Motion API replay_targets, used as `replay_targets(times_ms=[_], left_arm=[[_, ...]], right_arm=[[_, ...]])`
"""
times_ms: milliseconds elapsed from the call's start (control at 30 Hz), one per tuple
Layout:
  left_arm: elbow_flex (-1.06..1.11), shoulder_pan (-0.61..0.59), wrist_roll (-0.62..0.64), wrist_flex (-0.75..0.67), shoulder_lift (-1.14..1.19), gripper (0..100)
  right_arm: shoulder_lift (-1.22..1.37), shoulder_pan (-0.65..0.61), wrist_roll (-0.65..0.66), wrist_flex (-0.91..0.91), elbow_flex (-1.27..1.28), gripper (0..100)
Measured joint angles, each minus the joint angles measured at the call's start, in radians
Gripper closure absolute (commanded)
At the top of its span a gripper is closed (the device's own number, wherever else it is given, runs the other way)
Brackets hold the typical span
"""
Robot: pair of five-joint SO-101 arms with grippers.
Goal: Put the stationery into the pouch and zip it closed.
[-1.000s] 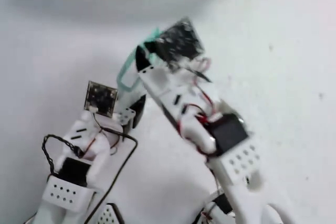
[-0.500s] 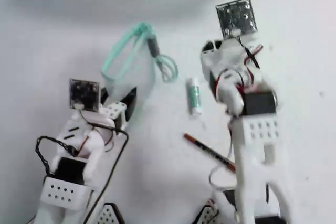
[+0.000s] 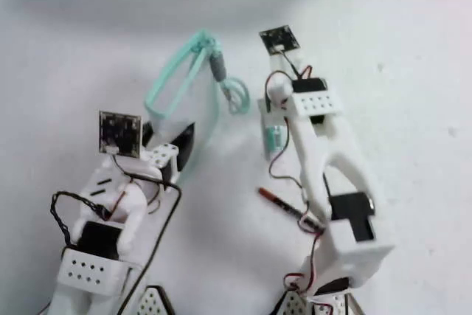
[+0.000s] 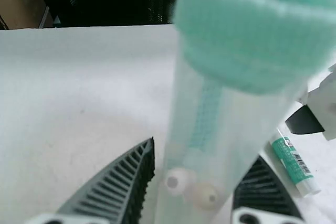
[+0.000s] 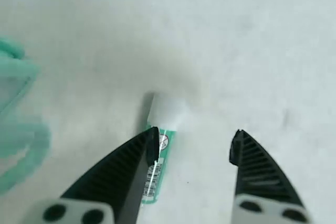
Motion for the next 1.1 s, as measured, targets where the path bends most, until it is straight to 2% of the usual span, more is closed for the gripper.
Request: replay_targets(times_ms=[300,367,467,567,633,900,1100], left_arm=[[0.000,0.000,0.000,0.000,0.000,77],[0.000,0.000,0.000,0.000,0.000,77],[0.000,0.000,-0.002,0.000,0.000,77],[0.000,0.000,-0.006,0.000,0.000,77],[0.000,0.000,-0.006,0.000,0.000,77],[0.000,0.000,-0.006,0.000,0.000,77],[0.000,0.000,-0.006,0.000,0.000,77]], right_arm=[[0.215,-0.014,0.000,0.000,-0.153,78.9],[0.273,-0.018,0.000,0.000,-0.189,83.7],[0.338,-0.009,0.040,0.037,-0.256,98.1],[0.381,-0.002,0.097,0.100,-0.334,96.3],[0.399,-0.002,0.112,0.135,-0.370,98.6],[0.377,0.031,0.109,0.203,-0.388,98.1],[0.166,0.071,0.037,0.308,-0.385,98.1]])
